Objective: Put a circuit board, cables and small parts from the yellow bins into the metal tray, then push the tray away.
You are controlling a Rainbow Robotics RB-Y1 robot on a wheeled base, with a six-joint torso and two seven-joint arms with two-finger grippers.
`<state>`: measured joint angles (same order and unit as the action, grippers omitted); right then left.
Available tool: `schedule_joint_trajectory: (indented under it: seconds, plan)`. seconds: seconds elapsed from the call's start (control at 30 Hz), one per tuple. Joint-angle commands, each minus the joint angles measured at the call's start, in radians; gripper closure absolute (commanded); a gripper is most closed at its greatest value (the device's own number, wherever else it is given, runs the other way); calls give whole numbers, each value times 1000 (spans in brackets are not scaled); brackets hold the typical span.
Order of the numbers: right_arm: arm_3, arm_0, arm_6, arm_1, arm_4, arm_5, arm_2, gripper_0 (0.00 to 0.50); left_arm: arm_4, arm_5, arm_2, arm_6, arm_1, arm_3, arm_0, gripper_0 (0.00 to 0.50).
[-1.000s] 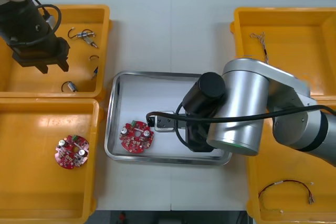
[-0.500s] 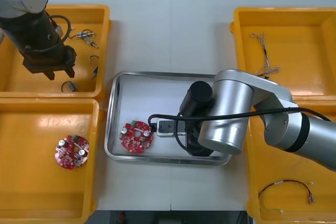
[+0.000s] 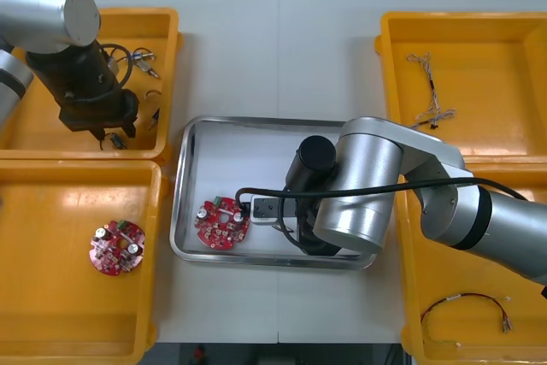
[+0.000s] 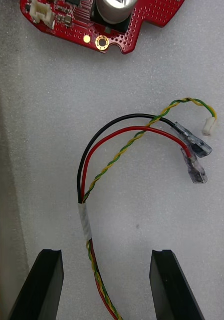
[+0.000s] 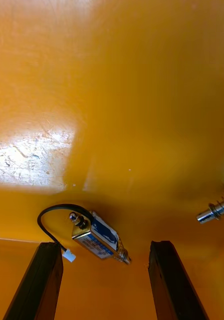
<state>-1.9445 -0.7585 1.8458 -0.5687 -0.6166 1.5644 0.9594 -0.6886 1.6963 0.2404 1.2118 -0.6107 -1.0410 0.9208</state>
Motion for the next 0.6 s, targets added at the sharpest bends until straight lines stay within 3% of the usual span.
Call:
schedule_joint_trajectory:
  seconds: [0.03, 0.33, 0.37, 0.4, 0.43, 0.47, 0.5, 0.53, 0.6]
  plan:
    - [-13, 4, 21, 23, 2, 11, -50, 0, 14, -33, 31, 94, 17, 24, 53, 0]
    - [-60, 2, 16, 38, -28, 167, -208, 0, 11, -50, 34, 103, 19, 48, 52, 0]
    - [-67, 2, 15, 43, -31, 198, -231, 0, 11, -50, 34, 103, 17, 48, 52, 28]
    - [-68, 2, 15, 44, -32, 212, -241, 0, 9, -50, 34, 103, 19, 48, 50, 95]
    - [-77, 2, 13, 47, -35, 240, -268, 0, 7, -53, 34, 100, 17, 48, 49, 227]
    - [-82, 2, 13, 47, -35, 255, -280, 0, 6, -55, 34, 100, 19, 48, 46, 293]
    - [-91, 2, 12, 50, -40, 286, -304, 0, 4, -60, 34, 98, 19, 48, 43, 421]
    - [-102, 2, 10, 49, -43, 318, -330, 0, 4, -61, 34, 98, 19, 48, 43, 497]
    - [-119, 2, 9, 50, -46, 355, -366, 0, 7, -61, 34, 100, 17, 48, 39, 500]
